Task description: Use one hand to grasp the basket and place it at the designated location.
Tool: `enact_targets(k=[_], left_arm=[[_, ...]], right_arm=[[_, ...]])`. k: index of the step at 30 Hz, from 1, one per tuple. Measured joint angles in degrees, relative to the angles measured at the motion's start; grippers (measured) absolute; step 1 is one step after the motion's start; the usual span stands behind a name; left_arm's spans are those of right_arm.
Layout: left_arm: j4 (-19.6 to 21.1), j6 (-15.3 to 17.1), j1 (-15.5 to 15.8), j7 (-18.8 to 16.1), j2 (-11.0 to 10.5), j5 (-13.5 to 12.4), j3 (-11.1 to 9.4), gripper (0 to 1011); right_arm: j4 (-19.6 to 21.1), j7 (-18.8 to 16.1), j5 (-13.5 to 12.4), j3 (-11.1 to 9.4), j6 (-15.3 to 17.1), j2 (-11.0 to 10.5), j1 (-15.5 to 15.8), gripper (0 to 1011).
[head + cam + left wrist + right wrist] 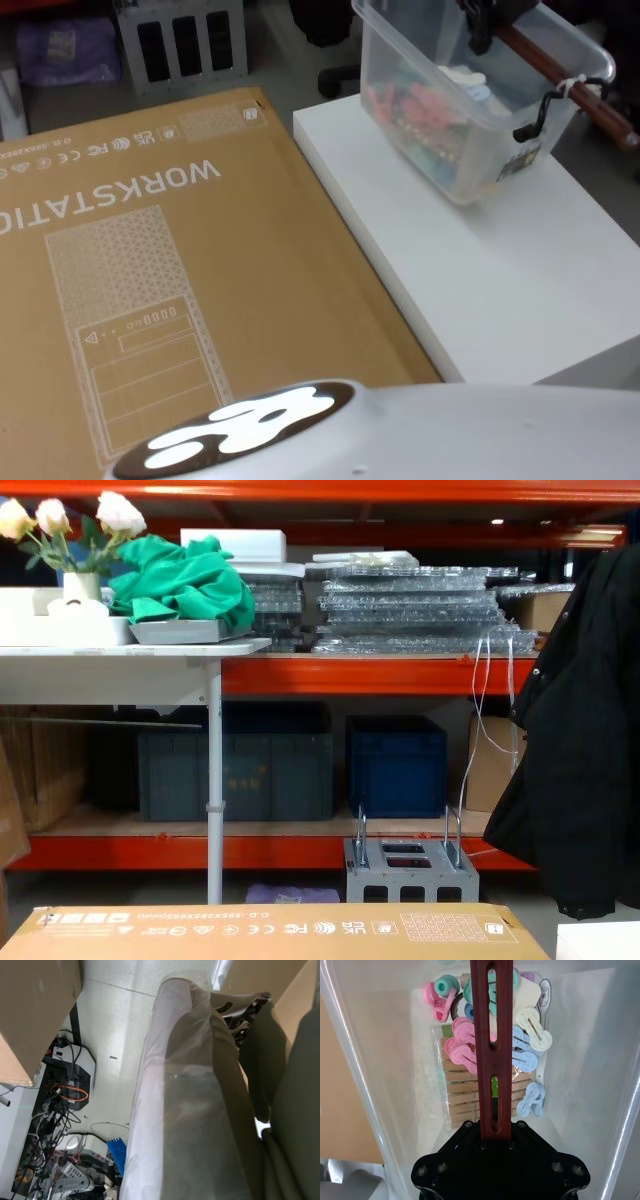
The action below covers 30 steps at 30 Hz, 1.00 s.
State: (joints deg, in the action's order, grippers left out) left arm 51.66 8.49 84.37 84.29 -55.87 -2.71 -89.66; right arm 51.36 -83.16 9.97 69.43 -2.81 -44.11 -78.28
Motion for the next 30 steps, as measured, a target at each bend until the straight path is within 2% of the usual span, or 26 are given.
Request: enact_targets(k=[6,16,30], left_arm=[[0.0,0.0,0.0,0.0,0.0,0.0,0.0,0],[0.0,0.0,0.0,0.0,0.0,0.0,0.0,0],[0.0,0.0,0.0,0.0,0.0,0.0,0.0,0]], right_arm=[[-0.31,0.52,0.01,-0.76,1.86,-0.87,1.51,0],[2.25,1.05,-0.79,-2.35,3.78,-3.34,4.64,0],[1.67,-0.66,-1.97,-3.73,2.56,-2.69,7.16,0]])
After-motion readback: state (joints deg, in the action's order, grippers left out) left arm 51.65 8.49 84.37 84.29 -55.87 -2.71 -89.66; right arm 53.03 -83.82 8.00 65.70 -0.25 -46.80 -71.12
